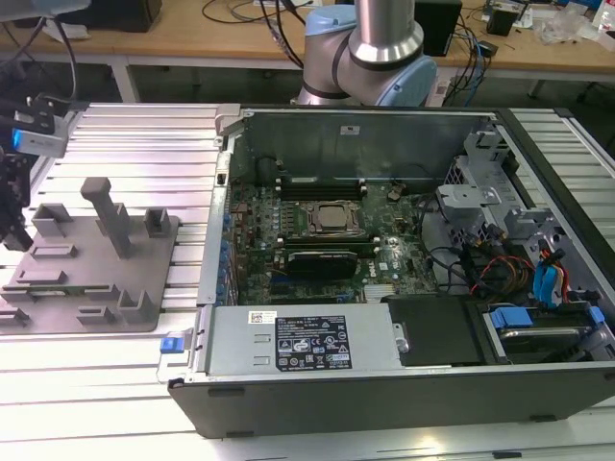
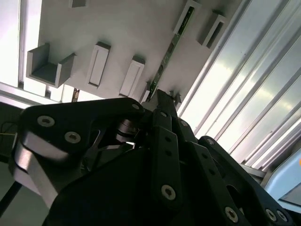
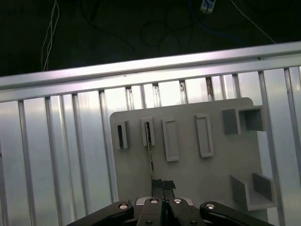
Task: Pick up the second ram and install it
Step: 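Pick up the second ram and move it above second insertion slot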
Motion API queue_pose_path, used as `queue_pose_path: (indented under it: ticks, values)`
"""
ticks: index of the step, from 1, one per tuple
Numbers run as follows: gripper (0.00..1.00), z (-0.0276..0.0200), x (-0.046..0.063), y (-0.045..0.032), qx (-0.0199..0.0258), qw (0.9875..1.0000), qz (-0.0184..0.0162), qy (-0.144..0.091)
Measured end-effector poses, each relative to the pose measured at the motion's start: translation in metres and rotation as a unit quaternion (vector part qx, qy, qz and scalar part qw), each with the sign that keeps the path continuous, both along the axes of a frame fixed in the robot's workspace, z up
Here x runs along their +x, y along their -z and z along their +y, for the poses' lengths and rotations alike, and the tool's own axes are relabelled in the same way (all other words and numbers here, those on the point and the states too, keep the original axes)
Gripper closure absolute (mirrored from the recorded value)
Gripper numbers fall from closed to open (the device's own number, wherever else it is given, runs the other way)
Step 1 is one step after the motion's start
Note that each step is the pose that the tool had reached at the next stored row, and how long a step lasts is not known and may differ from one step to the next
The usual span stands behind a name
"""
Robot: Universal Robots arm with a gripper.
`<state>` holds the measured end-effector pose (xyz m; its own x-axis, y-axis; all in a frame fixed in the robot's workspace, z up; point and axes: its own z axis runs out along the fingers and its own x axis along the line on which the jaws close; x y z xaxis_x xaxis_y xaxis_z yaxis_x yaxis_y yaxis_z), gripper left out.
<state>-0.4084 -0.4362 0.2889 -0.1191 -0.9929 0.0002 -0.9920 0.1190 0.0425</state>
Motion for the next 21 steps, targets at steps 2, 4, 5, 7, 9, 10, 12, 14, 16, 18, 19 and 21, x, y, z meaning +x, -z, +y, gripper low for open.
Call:
queue_pose_path:
  ticks: [2, 4, 5, 7, 9, 10, 12, 14, 16, 18, 19, 21]
  values:
    - [0.92, 0.0000, 0.000, 0.0014, 0.0000, 1.0000, 0.0000, -0.002]
    - [0.92, 0.0000, 0.000, 0.0041, 0.0001, 1.0000, 0.0000, -0.006]
    - [0.92, 0.0000, 0.000, 0.0048, 0.0000, 1.0000, 0.0000, -0.007]
    - [0.92, 0.0000, 0.000, 0.0067, 0.0000, 1.0000, 0.0000, -0.009]
    - [0.92, 0.0000, 0.000, 0.0088, 0.0000, 0.9999, 0.0000, -0.011]
    - [0.92, 0.0000, 0.000, 0.0099, 0.0000, 0.9999, 0.0000, -0.013]
    - [0.92, 0.0000, 0.000, 0.0119, 0.0000, 0.9999, 0.0000, -0.015]
    - [0.92, 0.0000, 0.000, 0.0144, 0.0001, 0.9998, 0.0000, -0.018]
    - [0.92, 0.0000, 0.000, 0.0177, 0.0000, 0.9998, 0.0000, -0.021]
    - [0.92, -0.0002, 0.000, 0.0218, 0.0000, 0.9997, 0.0000, -0.023]
    - [0.92, -0.0003, 0.000, 0.0241, 0.0000, 0.9997, 0.0000, -0.024]
    - [0.92, -0.0004, 0.000, 0.0263, 0.0000, 0.9997, 0.0000, -0.025]
